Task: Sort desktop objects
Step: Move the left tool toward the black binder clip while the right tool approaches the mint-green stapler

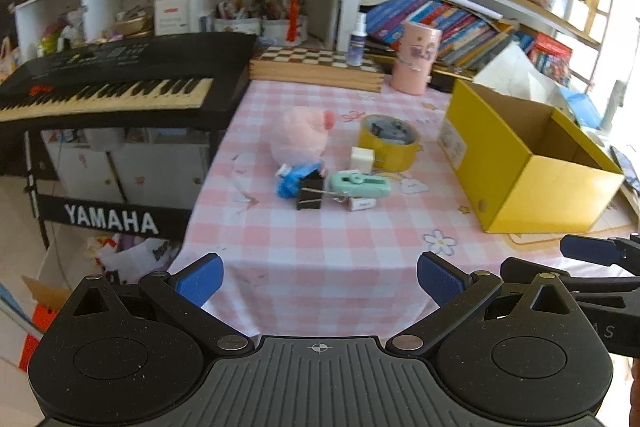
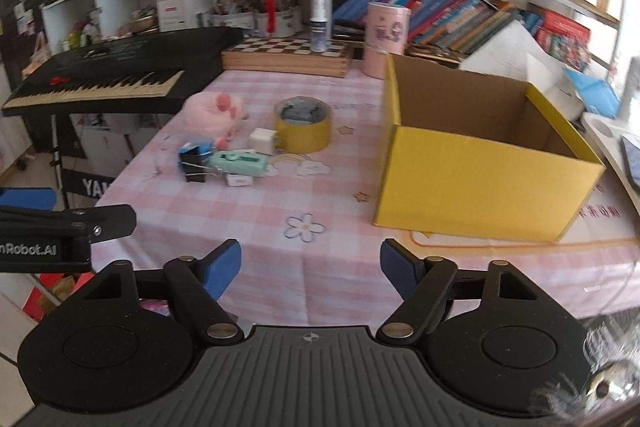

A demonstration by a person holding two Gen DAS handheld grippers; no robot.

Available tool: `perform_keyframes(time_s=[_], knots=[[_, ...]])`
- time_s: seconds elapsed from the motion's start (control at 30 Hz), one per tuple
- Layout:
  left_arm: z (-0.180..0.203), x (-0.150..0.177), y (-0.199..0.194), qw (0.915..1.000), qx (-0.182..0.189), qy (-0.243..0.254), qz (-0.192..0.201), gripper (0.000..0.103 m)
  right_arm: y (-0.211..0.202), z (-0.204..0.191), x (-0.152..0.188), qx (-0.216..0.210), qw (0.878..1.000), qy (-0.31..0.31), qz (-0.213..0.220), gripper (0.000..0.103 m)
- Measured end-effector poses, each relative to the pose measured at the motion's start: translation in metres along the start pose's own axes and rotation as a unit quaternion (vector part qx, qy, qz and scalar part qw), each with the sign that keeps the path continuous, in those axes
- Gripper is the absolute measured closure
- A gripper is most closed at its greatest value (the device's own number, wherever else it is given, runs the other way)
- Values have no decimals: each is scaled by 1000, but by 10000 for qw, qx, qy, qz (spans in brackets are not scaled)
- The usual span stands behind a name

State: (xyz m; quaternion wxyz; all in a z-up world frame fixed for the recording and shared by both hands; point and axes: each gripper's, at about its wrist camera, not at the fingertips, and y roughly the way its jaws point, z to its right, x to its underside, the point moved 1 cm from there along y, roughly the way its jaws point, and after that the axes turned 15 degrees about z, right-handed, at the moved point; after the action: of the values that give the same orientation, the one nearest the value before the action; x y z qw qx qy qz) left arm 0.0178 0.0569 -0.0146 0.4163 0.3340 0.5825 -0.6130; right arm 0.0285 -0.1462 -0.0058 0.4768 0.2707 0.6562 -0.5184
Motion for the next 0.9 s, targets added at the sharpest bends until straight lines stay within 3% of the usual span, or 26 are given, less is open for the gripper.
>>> perform_keyframes(time_s=[0.47, 0.67, 0.9], knots=[[-19, -11, 39, 9992, -235, -327, -49, 0, 55, -19, -21, -747, 9965, -343, -116, 36], [-17, -14, 71, 9987, -312, -384, -123, 2, 86, -13, -28, -802, 9955, -438, -235, 38], [-15, -14, 109, 9974, -446, -523, -227, 24, 115, -4, -33, -917, 9933, -609, -350, 37]])
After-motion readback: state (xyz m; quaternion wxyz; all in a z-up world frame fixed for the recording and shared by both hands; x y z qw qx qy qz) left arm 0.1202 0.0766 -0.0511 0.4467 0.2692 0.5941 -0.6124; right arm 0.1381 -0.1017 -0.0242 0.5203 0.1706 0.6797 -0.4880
